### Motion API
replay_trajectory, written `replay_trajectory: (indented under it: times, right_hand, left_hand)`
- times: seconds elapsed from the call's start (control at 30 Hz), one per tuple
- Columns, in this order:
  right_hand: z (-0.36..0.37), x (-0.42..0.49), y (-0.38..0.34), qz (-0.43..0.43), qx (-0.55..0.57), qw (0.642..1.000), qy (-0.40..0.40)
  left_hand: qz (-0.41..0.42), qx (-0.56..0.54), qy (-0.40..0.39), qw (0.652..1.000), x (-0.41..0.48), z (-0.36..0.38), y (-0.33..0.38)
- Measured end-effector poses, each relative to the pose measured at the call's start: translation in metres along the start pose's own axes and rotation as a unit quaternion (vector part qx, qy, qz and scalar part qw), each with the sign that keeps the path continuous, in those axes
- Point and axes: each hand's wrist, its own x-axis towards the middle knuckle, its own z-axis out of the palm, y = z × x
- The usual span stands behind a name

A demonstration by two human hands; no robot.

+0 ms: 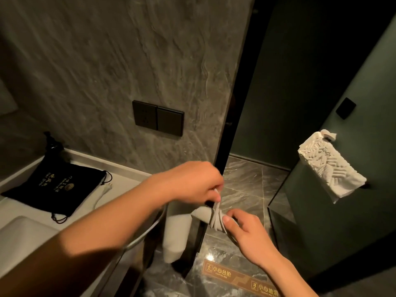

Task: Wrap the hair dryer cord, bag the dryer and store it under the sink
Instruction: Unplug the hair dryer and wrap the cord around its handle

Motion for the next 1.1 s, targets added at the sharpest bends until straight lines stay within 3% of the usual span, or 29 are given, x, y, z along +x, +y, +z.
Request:
replay_trajectory:
  times: [0.17,0.3,0.4,0.47,0.57,0.63,0.7,0.77,0.83,0.97,1.1]
  right_hand:
    - [-0.018,-0.002,-0.012,-0.023,0.243,0.966,-0.081]
    - [-0.024,-0.007,-0.019,-0.042,0.379,0.915,-0.129]
    - [-0.023,-0.013,-0.027,-0.036,0.484,0.869,-0.099]
    - [-0.024,-0.012,-0.030,-0.027,0.487,0.872,-0.035]
    - [-0.025,-0.007,-0.028,-0.023,0.338,0.937,0.082]
    - [-0.020,-0.004,-0.024,-0.004,0.210,0.966,0.149]
    - [-0.012,-0.002,-0.019,0.010,0.123,0.976,0.178]
    - [-0.006,-0.001,-0.014,0.011,0.026,0.986,0.167]
    - [-0.003,-0.001,-0.010,0.000,-0.067,0.989,0.131]
    - [0.002,0.000,-0.012,-0.034,-0.107,0.993,0.049]
    - [-0.001,0.007,-0.016,-0.069,-0.058,0.996,-0.027]
  left_hand:
    - [-0.042,-0.246,-0.039,0.968,0.016,0.002,-0.044]
    - [-0.048,-0.430,-0.091,0.897,0.004,0.041,-0.060]
    - [-0.108,-0.533,-0.020,0.839,-0.021,0.094,-0.046]
    - [-0.170,-0.583,0.057,0.792,-0.042,0.127,-0.029]
    - [-0.249,-0.616,0.151,0.732,-0.068,0.155,0.000]
    - [-0.243,-0.567,0.189,0.764,-0.081,0.158,0.011]
    - [-0.232,-0.459,0.168,0.841,-0.092,0.144,0.014]
    - [-0.198,-0.308,0.153,0.918,-0.096,0.116,0.006]
    - [-0.155,-0.168,0.107,0.968,-0.093,0.078,-0.001]
    - [-0.078,0.007,0.055,0.995,-0.068,0.015,-0.011]
    - [-0.045,0.013,0.021,0.999,-0.039,-0.015,-0.024]
